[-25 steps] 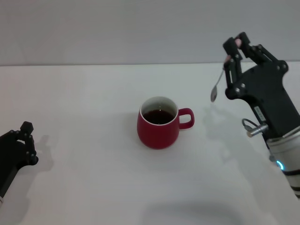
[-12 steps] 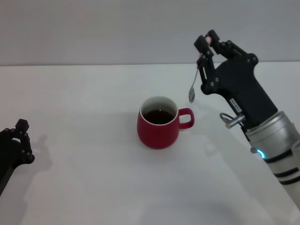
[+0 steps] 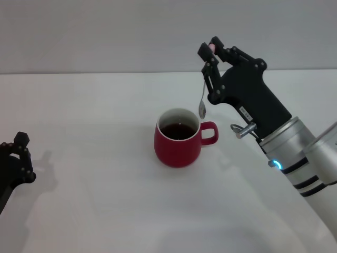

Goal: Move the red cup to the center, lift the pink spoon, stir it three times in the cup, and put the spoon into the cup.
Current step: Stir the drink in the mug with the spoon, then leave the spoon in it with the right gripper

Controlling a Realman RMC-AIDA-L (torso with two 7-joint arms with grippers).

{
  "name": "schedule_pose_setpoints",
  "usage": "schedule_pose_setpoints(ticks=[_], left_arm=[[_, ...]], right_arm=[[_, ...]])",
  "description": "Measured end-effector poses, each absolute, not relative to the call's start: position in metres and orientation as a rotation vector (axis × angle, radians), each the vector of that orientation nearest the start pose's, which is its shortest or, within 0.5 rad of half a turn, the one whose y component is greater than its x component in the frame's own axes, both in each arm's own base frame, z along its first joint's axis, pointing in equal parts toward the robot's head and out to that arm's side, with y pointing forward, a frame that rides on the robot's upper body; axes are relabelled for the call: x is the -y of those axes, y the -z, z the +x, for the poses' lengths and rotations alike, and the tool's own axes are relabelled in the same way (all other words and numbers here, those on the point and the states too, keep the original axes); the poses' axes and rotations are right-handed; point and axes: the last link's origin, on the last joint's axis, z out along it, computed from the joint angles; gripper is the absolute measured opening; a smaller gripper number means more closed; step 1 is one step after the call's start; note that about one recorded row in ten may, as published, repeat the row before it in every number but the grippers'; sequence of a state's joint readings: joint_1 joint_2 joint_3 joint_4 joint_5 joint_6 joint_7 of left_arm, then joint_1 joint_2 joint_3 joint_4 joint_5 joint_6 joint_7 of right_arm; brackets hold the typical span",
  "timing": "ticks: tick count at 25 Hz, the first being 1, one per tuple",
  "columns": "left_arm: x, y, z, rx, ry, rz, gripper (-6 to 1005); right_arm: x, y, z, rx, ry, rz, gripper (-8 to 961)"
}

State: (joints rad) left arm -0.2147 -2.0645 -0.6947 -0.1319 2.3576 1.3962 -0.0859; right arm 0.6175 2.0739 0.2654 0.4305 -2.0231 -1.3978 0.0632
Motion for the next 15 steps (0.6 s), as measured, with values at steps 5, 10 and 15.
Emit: schedule_pose_setpoints(ticks=[5,10,15], left_arm=[[-0.243,0.016,-0.359,0.408,0.637,-1.691,-2],[-0.243,0.016,-0.359,0.407,0.637,-1.691,-2],[-0.243,0.016,-0.359,0.405,0.636,-1.693,-2]], right_arm=[[-0.328,0.076,0.171,-0.201,-1.224,-1.928,35],[-0.333,0.080,0.169,-0.227,-1.214,-1.956,35],[-0.336,0.086,0.169,-0.262,-1.188,-1.989,35]])
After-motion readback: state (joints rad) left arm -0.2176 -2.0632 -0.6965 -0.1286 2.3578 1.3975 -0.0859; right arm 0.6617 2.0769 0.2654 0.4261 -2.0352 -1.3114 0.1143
